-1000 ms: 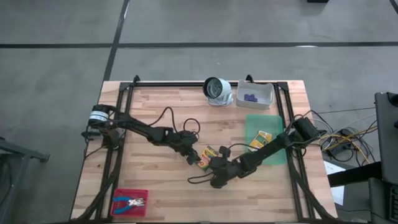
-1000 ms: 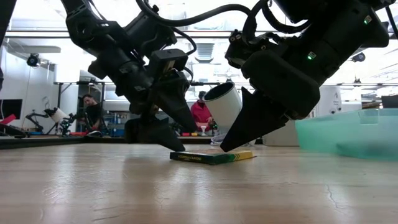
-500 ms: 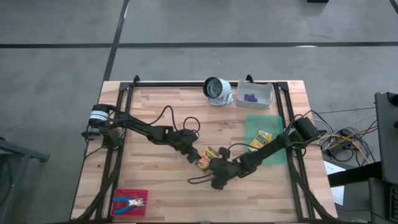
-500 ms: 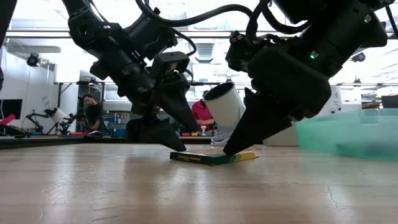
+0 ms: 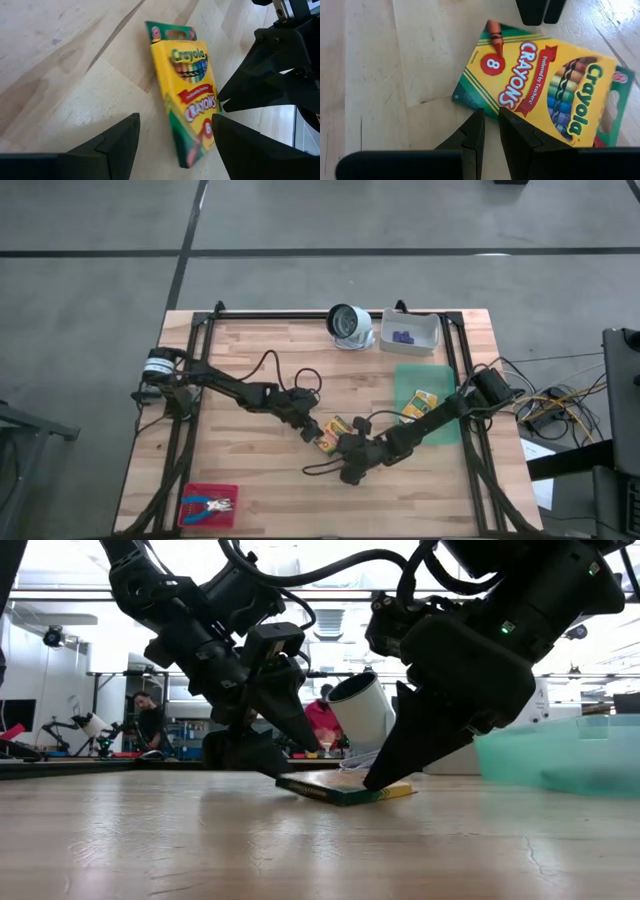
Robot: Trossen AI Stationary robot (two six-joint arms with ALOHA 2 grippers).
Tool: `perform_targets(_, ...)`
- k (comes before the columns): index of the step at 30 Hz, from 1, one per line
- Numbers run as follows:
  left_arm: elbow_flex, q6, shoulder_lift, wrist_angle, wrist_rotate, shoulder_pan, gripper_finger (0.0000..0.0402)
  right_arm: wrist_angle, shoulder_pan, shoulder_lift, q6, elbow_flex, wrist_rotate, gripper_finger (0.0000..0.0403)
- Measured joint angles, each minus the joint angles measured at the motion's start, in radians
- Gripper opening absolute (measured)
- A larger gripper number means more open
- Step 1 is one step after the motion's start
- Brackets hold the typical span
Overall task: Pick & Place School Supplies
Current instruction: Put the crayon box into the green bin
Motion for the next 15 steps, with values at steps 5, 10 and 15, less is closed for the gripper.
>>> perform_targets(5, 0.0, -0.003, 0.0, 0.0, 0.0, -0.001, 0.0252, -0.004, 0.0, 0.0, -0.001, 0.0, 0.0, 0.0057)
perform_targets(10, 0.0, -0.02, 0.0, 0.0, 0.001, -0.001, 0.0252, -0.004, 0.0, 0.0, -0.001, 0.0, -0.001, 0.0057)
perform_targets(15, 0.0, -0.023, 0.0, 0.001, 0.001, -0.001, 0.0252, -0.004, 0.0, 0.0, -0.001, 0.0, -0.001, 0.0057)
